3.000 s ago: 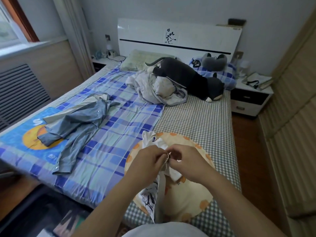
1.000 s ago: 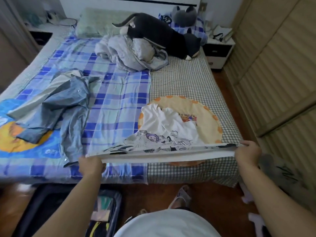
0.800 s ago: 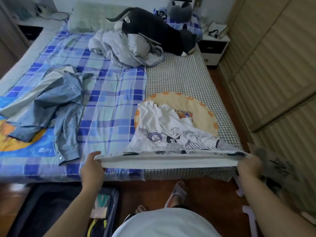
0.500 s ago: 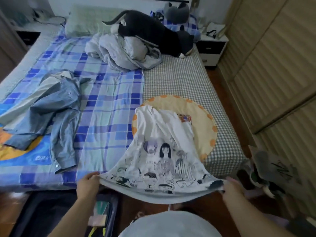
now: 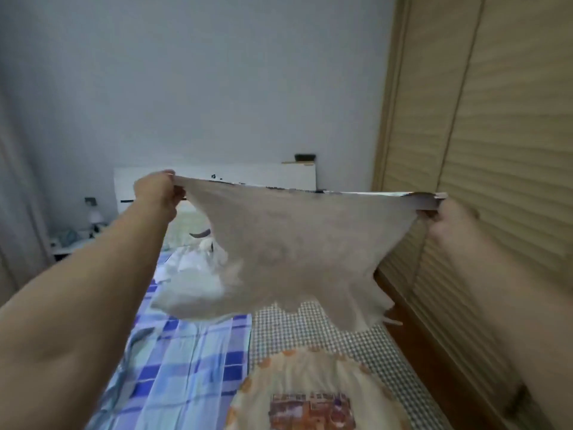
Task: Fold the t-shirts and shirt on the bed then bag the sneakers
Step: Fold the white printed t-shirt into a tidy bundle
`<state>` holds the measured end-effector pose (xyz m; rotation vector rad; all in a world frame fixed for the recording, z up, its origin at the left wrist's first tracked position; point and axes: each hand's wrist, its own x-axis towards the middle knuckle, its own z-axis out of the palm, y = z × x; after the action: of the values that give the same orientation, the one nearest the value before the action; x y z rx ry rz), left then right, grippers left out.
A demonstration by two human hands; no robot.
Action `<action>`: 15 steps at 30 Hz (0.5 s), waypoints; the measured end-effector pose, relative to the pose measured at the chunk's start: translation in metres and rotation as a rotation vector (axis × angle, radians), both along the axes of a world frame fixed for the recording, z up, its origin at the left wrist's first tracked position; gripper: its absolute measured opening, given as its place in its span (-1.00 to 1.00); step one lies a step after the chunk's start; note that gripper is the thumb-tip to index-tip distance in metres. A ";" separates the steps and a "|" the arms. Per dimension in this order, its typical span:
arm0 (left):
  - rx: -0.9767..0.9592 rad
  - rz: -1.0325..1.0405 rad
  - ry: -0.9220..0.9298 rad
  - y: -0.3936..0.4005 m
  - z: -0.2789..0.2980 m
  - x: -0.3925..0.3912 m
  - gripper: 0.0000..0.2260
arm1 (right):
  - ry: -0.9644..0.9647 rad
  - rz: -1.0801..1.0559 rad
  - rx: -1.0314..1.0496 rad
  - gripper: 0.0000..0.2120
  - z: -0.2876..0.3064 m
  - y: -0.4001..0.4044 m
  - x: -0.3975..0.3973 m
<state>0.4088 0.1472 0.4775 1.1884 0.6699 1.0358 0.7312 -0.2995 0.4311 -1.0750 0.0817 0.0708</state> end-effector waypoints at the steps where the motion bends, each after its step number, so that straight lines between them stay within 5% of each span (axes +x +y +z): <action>1: 0.006 0.011 -0.025 0.000 0.015 0.002 -0.76 | -0.035 -0.028 0.010 -0.65 0.008 -0.002 0.004; 4: 0.014 0.047 -0.050 -0.009 0.032 -0.006 -0.74 | -0.046 -0.085 0.142 -0.75 0.025 -0.018 -0.037; 7: 0.025 0.039 0.045 -0.021 -0.002 -0.032 -0.73 | -0.009 -0.077 0.058 -0.69 -0.004 -0.024 -0.087; 15: -0.181 -0.019 0.458 -0.025 -0.263 -0.117 -0.75 | 0.198 0.007 -0.304 -0.62 -0.228 -0.038 -0.177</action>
<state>0.2922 0.1221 0.2149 1.2786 1.0831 0.6710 0.5541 -0.3372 0.2032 -1.3697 0.2741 0.1750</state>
